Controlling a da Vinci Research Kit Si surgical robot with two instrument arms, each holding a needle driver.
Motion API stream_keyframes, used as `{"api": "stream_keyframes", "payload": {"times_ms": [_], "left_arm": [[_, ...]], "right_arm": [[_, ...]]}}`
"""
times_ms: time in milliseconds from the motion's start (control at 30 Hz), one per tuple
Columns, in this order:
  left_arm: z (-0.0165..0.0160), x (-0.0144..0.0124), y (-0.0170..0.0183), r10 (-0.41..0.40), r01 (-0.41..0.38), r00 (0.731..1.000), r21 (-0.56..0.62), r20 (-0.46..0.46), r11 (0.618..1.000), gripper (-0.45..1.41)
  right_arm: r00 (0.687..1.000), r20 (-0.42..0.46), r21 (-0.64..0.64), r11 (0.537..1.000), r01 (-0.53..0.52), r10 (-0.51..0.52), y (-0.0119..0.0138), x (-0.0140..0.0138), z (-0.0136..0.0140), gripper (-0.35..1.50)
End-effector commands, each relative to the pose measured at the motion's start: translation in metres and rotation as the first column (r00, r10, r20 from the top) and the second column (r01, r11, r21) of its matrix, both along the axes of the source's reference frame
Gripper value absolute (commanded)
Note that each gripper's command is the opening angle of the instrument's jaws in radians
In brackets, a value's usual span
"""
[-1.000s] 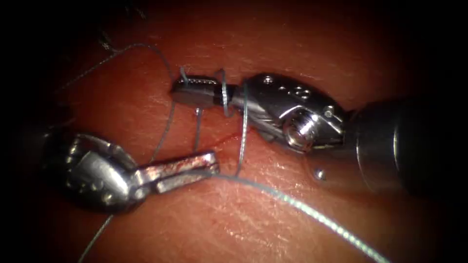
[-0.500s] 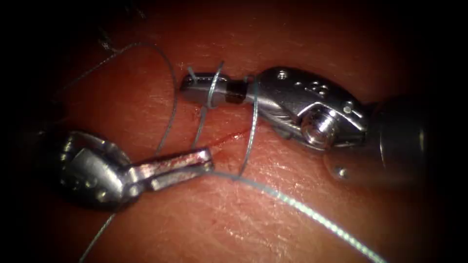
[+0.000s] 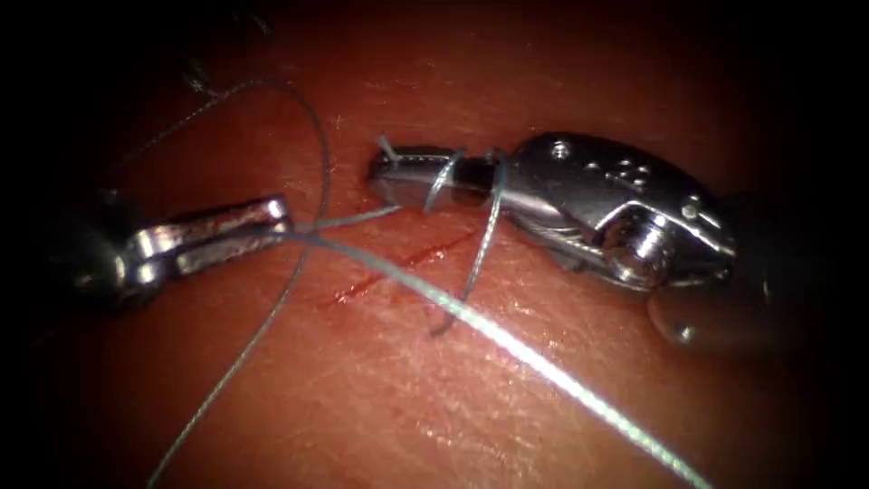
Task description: Wound Closure
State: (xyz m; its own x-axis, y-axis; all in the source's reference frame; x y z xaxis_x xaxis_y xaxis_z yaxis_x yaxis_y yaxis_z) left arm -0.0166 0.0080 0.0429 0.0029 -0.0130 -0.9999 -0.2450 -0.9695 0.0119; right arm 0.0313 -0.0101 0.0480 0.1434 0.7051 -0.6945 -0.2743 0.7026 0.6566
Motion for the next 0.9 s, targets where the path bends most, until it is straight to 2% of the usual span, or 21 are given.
{"api": "stream_keyframes", "payload": {"times_ms": [33,133,367,533,733,900], "left_arm": [[0.0008,-0.0003,0.0002,-0.003,0.003,1.0,0.005,0.001,1.0,-0.45],[0.0012,0.0001,0.001,-0.005,0.005,1.0,0.007,0.0,1.0,-0.45],[0.0033,0.001,0.0055,-0.023,0.024,0.999,0.018,-0.03,1.0,-0.45],[0.0042,0.0015,0.0101,-0.06,0.063,0.996,0.036,-0.064,0.997,-0.45],[0.0051,0.0017,0.0136,-0.09,0.095,0.992,0.044,-0.093,0.995,-0.45],[0.0065,0.0011,0.018,-0.123,0.129,0.984,0.038,-0.126,0.991,-0.45]], "right_arm": [[1.0,-0.003,0.002,1.0,0.003,-0.003,-0.0008,0.0006,0.0003,-0.35],[1.0,-0.003,0.003,1.0,0.008,-0.008,-0.0011,0.0006,0.0,-0.35],[0.996,-0.024,0.022,0.996,0.083,-0.082,-0.0026,0.0009,-0.0013,-0.35],[0.993,-0.032,0.024,0.994,0.11,-0.109,-0.0036,0.0005,-0.0021,-0.35],[0.991,-0.023,0.019,0.991,0.131,-0.13,-0.0047,0.0,-0.0016,-0.35],[0.985,-0.002,0.018,0.985,0.173,-0.173,-0.0067,-0.0013,-0.0017,-0.35]]}}
